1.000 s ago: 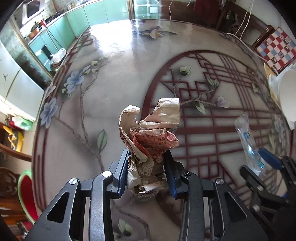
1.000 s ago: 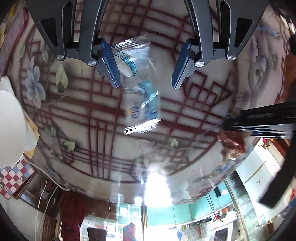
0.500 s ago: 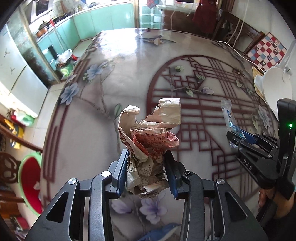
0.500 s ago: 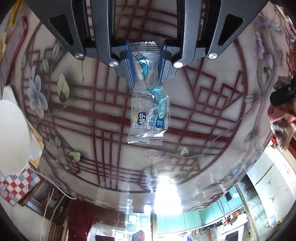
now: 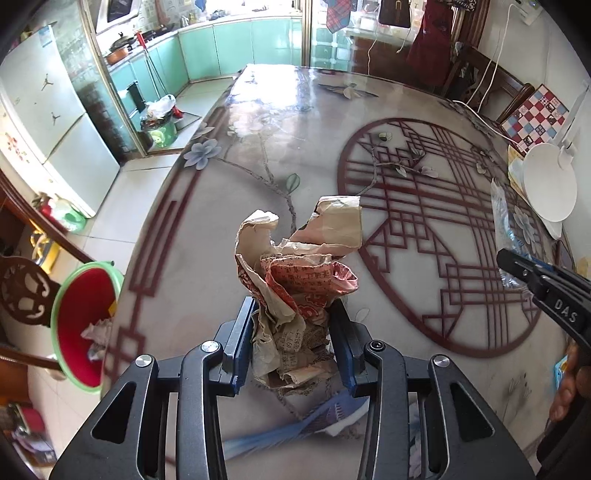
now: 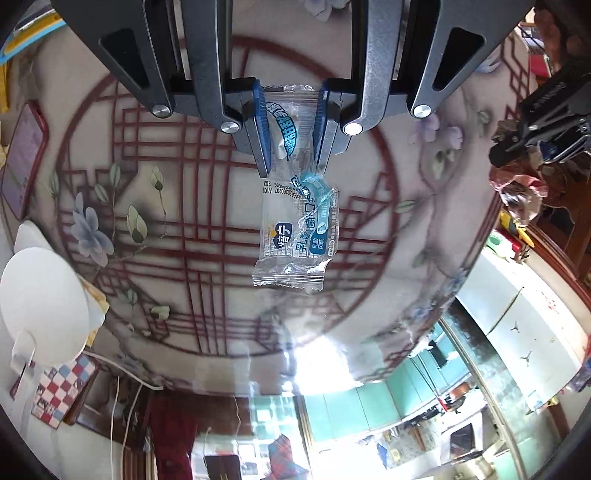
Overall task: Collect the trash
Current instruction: 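Carry the plastic packet and crumpled paper over the red bin with both tools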
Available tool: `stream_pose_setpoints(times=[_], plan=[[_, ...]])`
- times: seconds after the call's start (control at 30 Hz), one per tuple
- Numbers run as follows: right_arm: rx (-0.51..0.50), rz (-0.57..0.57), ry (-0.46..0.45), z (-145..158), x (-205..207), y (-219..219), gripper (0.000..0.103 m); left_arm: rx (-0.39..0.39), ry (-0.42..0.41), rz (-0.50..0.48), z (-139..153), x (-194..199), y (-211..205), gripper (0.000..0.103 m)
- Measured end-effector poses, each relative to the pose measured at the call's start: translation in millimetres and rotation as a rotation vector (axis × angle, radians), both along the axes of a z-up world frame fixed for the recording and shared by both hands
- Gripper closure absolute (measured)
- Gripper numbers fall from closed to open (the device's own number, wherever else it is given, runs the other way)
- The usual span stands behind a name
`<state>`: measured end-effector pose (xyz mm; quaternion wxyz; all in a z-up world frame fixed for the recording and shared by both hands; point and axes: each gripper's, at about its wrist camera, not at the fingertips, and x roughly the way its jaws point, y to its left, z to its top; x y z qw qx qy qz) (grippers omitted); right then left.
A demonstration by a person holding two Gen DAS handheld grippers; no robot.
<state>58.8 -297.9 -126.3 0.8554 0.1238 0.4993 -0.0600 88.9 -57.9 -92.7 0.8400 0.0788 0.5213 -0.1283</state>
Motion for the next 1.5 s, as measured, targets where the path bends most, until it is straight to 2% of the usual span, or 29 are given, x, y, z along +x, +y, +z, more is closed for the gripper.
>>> stream_pose_setpoints(times=[0.2,0.37,1.1,1.5], plan=[[-0.033,0.064,-0.053,31,-10,35,0.084,-0.027,-0.030,0.012,9,-8,15,0.066],[-0.043,0.106,-0.070,42,-12,64,0.084,-0.039,-0.038,0.036,10,-14,33,0.066],[-0.075,0.140,-0.017,34,6,171,0.084,-0.064,-0.001,0.054,-4,7,125,0.065],[-0.090,0.278,-0.032,40,38,277,0.084,-0.063,-0.005,0.187,-5,20,225,0.065]])
